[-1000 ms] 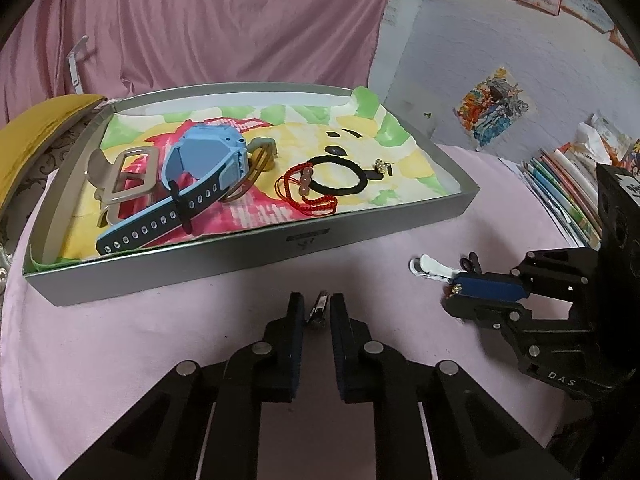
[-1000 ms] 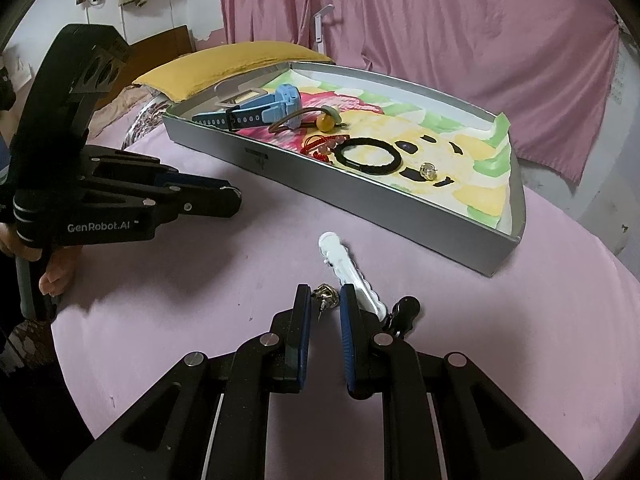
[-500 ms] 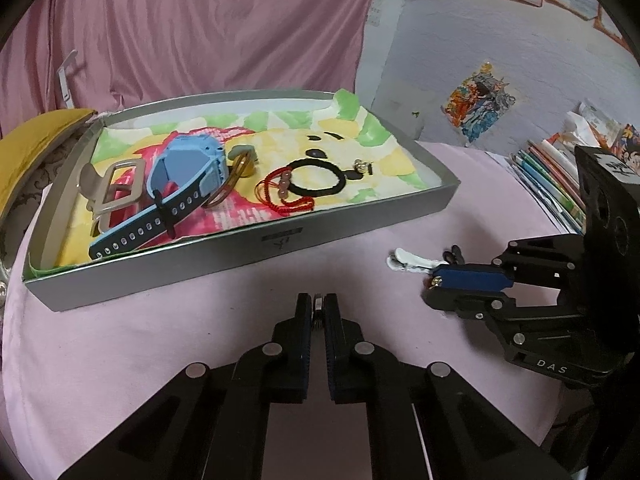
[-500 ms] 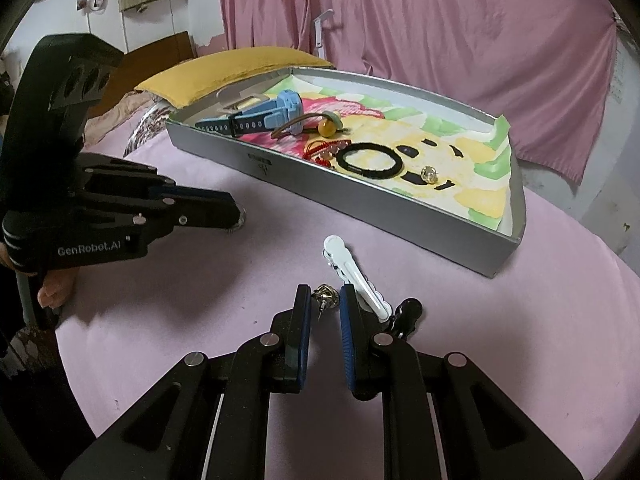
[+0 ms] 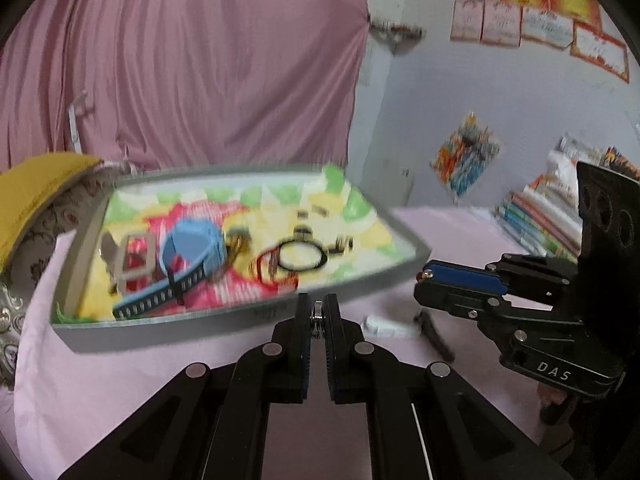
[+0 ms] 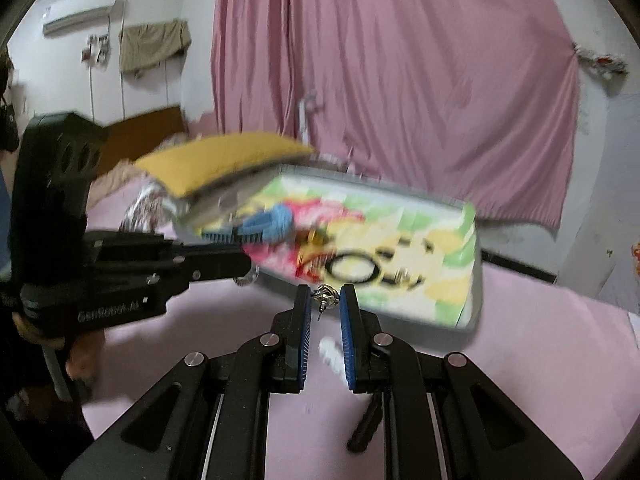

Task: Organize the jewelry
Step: 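Carry both rings into the tray and open both tools there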

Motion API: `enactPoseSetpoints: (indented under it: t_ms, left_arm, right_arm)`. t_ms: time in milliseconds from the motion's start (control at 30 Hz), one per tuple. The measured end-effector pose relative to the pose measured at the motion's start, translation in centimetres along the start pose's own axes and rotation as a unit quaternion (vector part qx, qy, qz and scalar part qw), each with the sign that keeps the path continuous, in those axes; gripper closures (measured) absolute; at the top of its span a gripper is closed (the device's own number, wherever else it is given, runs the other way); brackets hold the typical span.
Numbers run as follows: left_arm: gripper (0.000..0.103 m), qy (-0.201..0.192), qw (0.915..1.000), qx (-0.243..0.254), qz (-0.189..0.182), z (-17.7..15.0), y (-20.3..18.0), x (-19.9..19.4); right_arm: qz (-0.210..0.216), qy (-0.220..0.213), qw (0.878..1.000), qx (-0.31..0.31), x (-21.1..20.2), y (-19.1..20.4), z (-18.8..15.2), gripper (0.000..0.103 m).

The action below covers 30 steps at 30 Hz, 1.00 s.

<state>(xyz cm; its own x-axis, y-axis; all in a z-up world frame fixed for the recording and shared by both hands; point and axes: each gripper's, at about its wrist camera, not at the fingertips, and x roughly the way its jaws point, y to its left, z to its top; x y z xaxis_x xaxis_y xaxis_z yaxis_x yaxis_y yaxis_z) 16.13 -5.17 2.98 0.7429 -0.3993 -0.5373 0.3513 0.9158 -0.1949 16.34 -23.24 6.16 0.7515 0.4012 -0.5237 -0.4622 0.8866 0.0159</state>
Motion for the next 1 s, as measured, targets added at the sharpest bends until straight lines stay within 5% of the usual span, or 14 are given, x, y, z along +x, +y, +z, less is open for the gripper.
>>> enactPoseSetpoints:
  t_ms: [233,433,800,1000]
  left_arm:
    - [0.097,-0.097,0.9949,0.025,0.011,1.6,-1.2,-1.6]
    - [0.097,-0.136,0.9901,0.026,0.018,2.6,-1.0,-1.6]
    - [0.097,-0.186,0.9814,0.018,0.045,4.4,-0.1,0.1]
    - [0.097,-0.177,0.9826,0.006,0.056,4.4,0.7,1.5]
  right_arm:
    - [-0.027,-0.078,0.997,0.003,-1.0,-0.1,1.7,0.09]
    - [-0.043,-0.116,0.992,0.001,-1.1,-0.2,2.9,0.09]
    - [-0.063,-0.153,0.986,0.012,0.7,-1.0,4.4,0.09]
    - [-0.072,-0.146,0.986,0.033,2.0,-1.9,4.7,0.09]
